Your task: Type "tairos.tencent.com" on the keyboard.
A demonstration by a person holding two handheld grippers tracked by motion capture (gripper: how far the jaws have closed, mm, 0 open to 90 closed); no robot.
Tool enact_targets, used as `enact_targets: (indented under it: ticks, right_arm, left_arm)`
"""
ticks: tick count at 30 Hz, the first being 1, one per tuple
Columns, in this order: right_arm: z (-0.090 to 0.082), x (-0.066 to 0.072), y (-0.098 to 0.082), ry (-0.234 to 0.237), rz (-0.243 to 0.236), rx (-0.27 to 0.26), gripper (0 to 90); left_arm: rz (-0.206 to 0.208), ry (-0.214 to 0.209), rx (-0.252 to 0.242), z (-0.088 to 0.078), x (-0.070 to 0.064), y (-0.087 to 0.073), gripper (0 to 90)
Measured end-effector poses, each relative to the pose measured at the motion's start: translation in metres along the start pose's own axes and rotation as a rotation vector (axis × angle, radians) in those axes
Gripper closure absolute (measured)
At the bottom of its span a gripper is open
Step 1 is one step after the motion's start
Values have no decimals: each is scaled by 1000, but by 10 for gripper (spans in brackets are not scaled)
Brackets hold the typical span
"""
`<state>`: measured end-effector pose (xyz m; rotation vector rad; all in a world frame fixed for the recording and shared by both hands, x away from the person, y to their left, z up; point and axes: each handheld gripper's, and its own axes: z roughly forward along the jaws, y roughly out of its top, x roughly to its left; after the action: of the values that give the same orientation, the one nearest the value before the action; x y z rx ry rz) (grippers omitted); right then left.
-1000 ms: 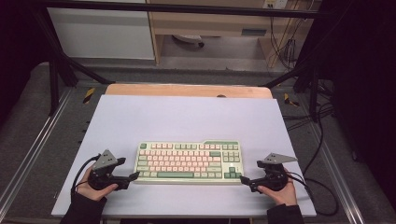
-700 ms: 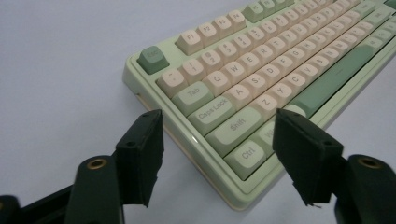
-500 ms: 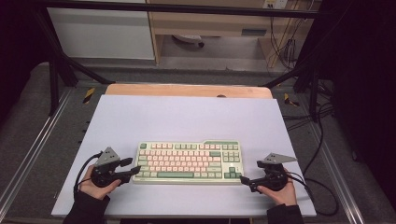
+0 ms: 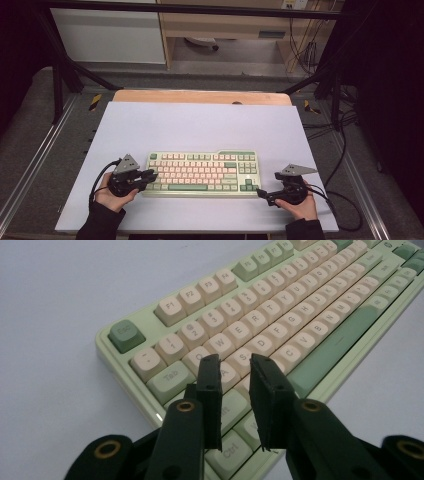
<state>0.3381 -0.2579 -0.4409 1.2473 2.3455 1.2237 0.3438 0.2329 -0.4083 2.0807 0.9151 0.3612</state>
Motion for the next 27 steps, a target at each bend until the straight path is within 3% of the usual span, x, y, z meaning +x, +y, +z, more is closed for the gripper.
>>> enact_targets:
  ticks: [15, 27]
  right_arm:
    - [0, 0, 0, 2, -1, 0, 6]
    - [1, 1, 0, 7, 0, 9, 6]
  left_arm:
    - [24, -30, 13, 22, -13, 21, 894]
    - [33, -43, 25, 42, -20, 33, 899]
